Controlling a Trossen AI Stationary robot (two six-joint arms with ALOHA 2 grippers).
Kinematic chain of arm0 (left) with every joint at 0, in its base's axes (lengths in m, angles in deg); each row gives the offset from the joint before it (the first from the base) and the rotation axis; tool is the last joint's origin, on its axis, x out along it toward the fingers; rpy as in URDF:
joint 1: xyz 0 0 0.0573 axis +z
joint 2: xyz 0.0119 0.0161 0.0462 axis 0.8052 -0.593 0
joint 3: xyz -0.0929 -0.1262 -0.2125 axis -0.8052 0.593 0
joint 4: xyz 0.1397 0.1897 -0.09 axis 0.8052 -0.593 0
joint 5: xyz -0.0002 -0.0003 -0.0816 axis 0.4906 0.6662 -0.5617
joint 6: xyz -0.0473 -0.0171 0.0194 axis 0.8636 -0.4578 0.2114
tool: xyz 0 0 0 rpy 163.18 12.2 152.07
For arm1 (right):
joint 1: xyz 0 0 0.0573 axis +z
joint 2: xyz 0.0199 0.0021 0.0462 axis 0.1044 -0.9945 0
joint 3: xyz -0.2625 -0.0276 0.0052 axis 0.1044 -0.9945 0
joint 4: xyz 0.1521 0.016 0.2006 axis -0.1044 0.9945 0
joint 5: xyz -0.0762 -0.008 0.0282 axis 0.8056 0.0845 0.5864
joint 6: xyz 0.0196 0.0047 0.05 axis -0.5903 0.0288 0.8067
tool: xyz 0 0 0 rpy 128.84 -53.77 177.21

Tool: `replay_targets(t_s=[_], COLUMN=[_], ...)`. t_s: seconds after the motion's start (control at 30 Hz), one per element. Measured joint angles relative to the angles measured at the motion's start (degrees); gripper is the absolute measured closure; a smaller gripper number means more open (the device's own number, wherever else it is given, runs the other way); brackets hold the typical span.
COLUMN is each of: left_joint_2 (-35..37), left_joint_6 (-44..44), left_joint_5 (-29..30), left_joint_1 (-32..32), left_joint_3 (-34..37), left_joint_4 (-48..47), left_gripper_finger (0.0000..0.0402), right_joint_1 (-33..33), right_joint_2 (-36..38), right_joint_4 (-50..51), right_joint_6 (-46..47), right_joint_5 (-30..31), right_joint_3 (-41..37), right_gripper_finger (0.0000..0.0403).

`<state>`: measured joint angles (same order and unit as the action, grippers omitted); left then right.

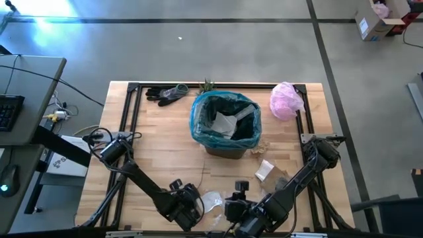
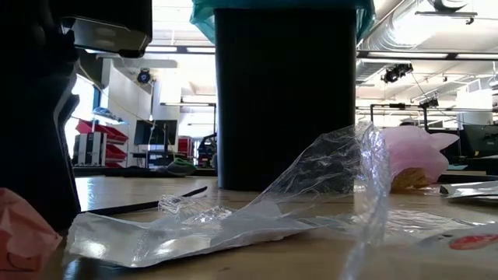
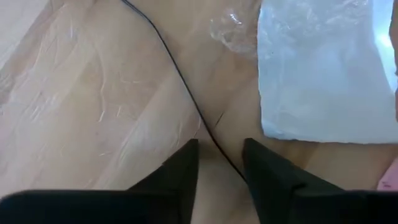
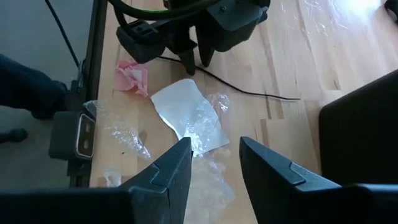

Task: Place trash/remove bag and relplace
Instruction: Put the black zip tie into the trash bin

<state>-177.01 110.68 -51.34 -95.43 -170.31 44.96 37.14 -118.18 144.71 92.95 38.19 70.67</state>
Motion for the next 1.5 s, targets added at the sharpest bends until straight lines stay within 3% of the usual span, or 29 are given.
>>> replay_targets(t_s=[0.13,0.27,0.6,1.1,1.33,1.5], left_joint_2=[0.04,-0.12,4.45,7.87,7.88,7.89], left_joint_6=[-5.36,-10.73,-23.35,-32.77,-34.8,-34.95], left_joint_5=[0.29,0.18,2.74,7.98,9.13,9.13], left_joint_1=[0.07,0.12,-0.23,0.17,0.17,0.17], left_joint_3=[0.11,-1.06,-5.28,-9.54,-11.75,-11.87], left_joint_4=[0.09,-0.49,-3.28,-3.61,-4.6,-5.5], left_gripper_finger=[0.0382,0.0399,0.0401,0.0401,0.0401,0.0401], right_joint_1=[0.55,0.88,1.18,-2.36,-5.43,-6.45], right_joint_2=[0.0,0.0,0.0,-0.53,-6.02,-10.07], right_joint_4=[0.07,0.25,-0.99,-6.19,-8.69,-8.85], right_joint_6=[0.71,0.89,1.35,-1.61,-2.19,-1.23], right_joint_5=[0.71,1.04,0.96,0.48,-6.31,-5.83], right_joint_3=[0.0,0.0,-0.02,-0.02,-0.01,-0.02], right_gripper_finger=[0.028,0.028,0.028,0.028,0.028,0.028])
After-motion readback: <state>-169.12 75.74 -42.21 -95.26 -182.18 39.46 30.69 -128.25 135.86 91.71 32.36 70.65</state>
